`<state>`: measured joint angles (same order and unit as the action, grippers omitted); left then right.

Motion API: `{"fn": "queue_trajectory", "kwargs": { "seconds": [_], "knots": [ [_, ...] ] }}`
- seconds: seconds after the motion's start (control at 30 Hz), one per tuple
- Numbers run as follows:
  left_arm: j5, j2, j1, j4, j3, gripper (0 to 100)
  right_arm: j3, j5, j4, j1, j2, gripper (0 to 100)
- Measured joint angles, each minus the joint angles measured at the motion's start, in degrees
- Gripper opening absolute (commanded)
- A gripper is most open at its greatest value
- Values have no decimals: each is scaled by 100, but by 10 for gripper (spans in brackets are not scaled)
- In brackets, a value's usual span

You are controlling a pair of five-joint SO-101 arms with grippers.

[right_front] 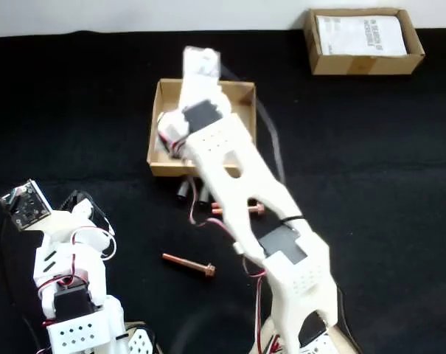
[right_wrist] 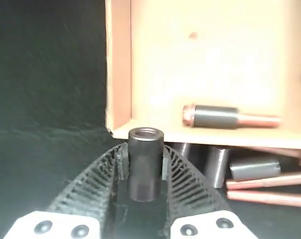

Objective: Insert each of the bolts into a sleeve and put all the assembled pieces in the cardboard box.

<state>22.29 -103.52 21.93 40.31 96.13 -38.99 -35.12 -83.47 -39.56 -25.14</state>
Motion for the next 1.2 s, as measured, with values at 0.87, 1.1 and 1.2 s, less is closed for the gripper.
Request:
{"fn": "queue_trajectory", "kwargs": {
  "seconds": [0.87, 1.1, 1.2],
  "knots": [
    [-3165, 1398, -712, -53, 0, 21, -2154, 1108, -1705, 6505, 2215, 6],
    [-3912, 1407, -1855, 1767, -1046, 23, 62, 1116, -1582, 8369, 2796, 6],
    [-4202, 1415, -2514, 2488, -1723, 21, 1002, 1116, -1037, 9081, 3007, 6]
  ]
}}
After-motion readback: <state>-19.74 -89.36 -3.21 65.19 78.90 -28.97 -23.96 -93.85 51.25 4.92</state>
